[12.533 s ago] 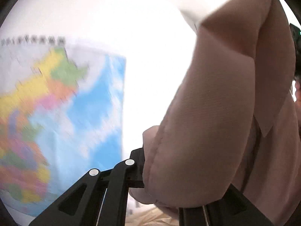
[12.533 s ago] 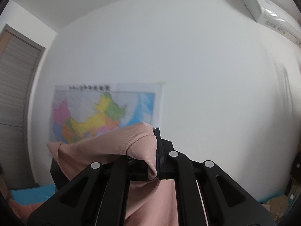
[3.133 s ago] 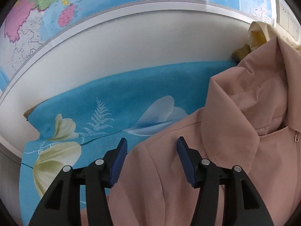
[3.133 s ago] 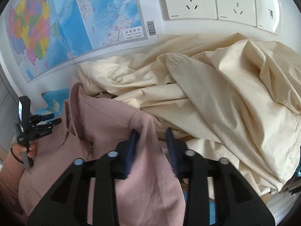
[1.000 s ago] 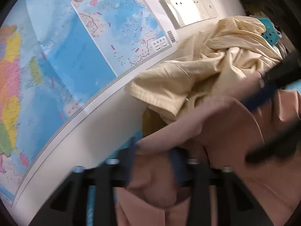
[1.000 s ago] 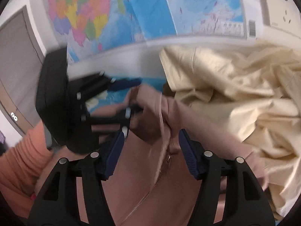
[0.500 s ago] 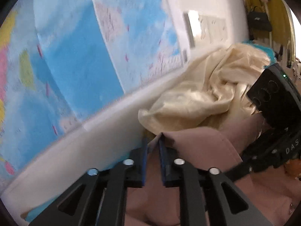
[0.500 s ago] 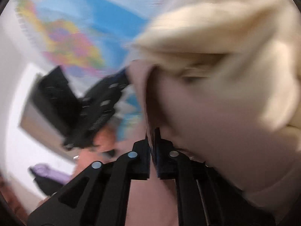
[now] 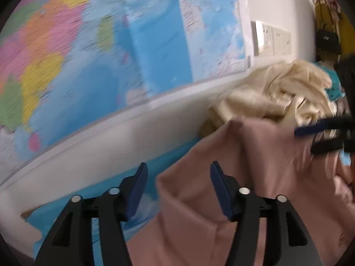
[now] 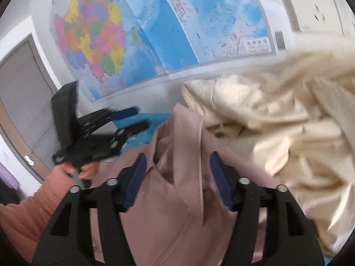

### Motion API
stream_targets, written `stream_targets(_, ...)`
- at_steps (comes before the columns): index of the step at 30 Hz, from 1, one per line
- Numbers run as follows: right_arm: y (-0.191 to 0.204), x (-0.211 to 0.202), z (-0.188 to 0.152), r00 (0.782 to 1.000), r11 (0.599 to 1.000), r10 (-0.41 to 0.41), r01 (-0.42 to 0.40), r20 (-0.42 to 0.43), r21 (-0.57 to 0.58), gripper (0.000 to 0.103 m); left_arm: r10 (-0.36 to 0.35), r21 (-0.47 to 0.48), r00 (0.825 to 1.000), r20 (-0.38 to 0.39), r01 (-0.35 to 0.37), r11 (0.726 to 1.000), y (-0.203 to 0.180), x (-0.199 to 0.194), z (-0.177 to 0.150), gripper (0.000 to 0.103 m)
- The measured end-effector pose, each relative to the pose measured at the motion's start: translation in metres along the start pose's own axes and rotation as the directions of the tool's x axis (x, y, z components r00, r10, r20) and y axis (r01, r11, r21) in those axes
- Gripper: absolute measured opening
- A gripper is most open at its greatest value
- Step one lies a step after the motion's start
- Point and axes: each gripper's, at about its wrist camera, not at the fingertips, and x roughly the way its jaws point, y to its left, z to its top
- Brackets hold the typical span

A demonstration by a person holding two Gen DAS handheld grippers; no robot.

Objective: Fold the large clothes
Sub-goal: 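Lay the pink jacket flat on the bed with both grippers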

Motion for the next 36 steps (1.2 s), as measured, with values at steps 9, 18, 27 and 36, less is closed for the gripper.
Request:
stream_targets(9,-0.008,-0.047,-0.012,0.998,0.998,-0.056,0.056,0.026,0.001,0.076,0.107,-0.102,0.988,-0.112,-0.119,0.988,0.046,-0.034,-0.079,0.069)
stream_targets(18,-0.054,-0.168,-0.126,0.945,0.942,-0.31,0.32,-0.104,0.103,0.094,0.049,-0.105,0.996,-0.073,-0.057,0.993,0.005,-0.1,-0.12,0.07)
stream_targets(27,-0.057,-0.2,-0.22,0.96,0.946,-0.21,0.247,-0.185,0.209,0.094,-0.082,-0.093,0.997,0.01,0.082,0.992,-0.071,-0.13,-0.11,0.076)
stream_targets(36,-0.067,-0.223,-0.22,0.996,0.941,-0.074,0.088,-0.055,0.326,0.003,-0.207,-0.018,0.978,-0.001,0.207,0.978,-0.138,-0.145,-0.109,0.077)
